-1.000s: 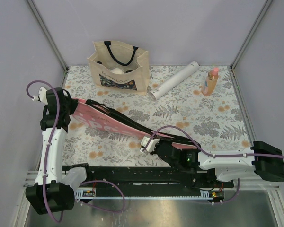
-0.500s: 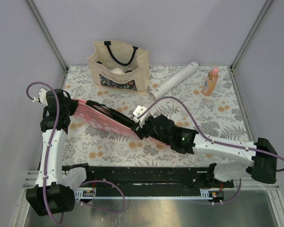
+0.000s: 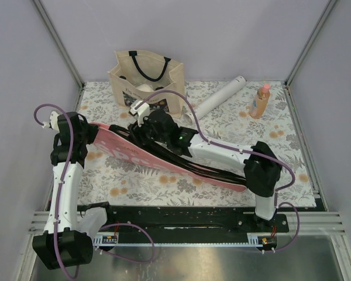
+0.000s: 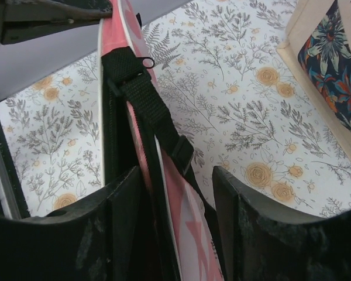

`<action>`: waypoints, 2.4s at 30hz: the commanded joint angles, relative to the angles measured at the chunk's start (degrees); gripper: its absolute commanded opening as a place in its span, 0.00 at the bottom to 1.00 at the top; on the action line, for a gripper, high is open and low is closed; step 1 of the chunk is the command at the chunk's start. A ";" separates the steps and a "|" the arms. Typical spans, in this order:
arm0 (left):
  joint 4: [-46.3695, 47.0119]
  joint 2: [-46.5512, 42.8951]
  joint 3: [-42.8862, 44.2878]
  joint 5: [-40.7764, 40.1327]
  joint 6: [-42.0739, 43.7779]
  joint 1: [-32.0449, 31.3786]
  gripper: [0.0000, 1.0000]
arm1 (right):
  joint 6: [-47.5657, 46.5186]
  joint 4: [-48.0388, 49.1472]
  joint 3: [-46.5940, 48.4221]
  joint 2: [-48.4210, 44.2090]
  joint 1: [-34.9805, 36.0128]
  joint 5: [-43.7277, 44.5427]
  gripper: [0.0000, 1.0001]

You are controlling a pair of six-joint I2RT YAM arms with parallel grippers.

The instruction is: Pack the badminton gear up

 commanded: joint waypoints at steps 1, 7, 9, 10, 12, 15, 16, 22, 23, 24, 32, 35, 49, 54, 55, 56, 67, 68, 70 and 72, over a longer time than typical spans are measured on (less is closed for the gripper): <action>-2.46 -0.49 -1.99 4.21 0.46 -0.36 0.00 | 1.49 1.02 7.10 4.21 -0.62 -1.86 0.59; -2.46 -1.28 -2.43 5.88 0.47 -0.27 0.00 | 2.11 3.21 9.75 6.95 -1.06 -1.51 0.53; -2.46 -1.20 -2.43 6.05 0.55 -0.27 0.00 | 2.37 4.70 9.83 6.95 -1.15 -1.69 0.52; -2.37 -1.28 -2.43 6.05 0.55 -0.27 0.00 | 2.46 5.32 10.01 6.95 -1.24 -1.69 0.52; -2.20 -1.11 -2.60 6.14 0.47 -0.27 0.00 | 2.54 6.03 10.62 7.04 -1.33 -2.30 0.52; -2.11 -0.85 -2.78 6.31 0.55 -0.19 0.00 | 2.55 5.77 12.38 7.39 -1.41 -3.44 0.55; -2.02 -0.76 -2.87 6.32 0.55 -0.27 0.00 | 2.37 5.76 12.73 7.65 -1.33 -3.44 0.56; -1.84 -0.93 -3.13 6.58 0.38 -0.27 0.00 | 1.41 4.80 16.33 10.11 -1.50 -3.71 0.42; -1.84 -1.02 -3.13 6.67 0.38 -0.27 0.00 | 1.32 4.36 17.12 10.64 -1.50 -3.62 0.40; -1.84 -0.93 -3.22 6.67 0.29 -0.27 0.00 | 1.23 4.10 17.57 11.25 -1.50 -3.53 0.40; -1.32 -1.46 -4.01 7.72 -0.24 -0.27 0.00 | 0.70 -0.65 24.24 16.09 -1.50 -3.18 0.41; -1.23 -1.64 -4.19 7.72 -0.15 -0.27 0.00 | 0.61 -1.61 25.30 16.79 -1.59 -2.13 0.42; -0.97 -1.90 -4.36 7.63 -0.15 -0.27 0.00 | 6.94 -22.08 38.39 21.18 -4.58 -6.86 0.52; -0.96 -2.08 -4.27 7.55 -0.06 -0.27 0.00 | 9.74 -29.99 41.91 21.28 -4.84 -12.84 0.47; -0.88 -1.99 -4.27 7.46 -0.15 -0.27 0.00 | 10.71 -31.75 42.96 21.28 -5.10 -14.33 0.47; -0.79 -1.99 -4.36 7.63 -0.15 -0.27 0.00 | 11.59 -32.90 44.01 21.62 -5.45 -16.00 0.47; -0.53 -2.95 -5.15 8.60 -0.33 -0.27 0.00 | 13.09 -35.37 49.91 28.21 -6.95 -17.68 0.49; -0.35 -3.04 -5.24 8.69 -0.41 -0.27 0.00 | 13.27 -35.37 50.35 28.83 -7.04 -17.25 0.49; 0.00 -3.04 -5.50 9.04 -0.59 -0.27 0.00 | 13.62 -34.76 51.40 29.62 -7.04 -16.28 0.48; 0.35 -2.96 -5.68 9.30 -0.85 -0.27 0.00 | 13.79 -33.97 52.11 29.98 -7.13 -17.41 0.38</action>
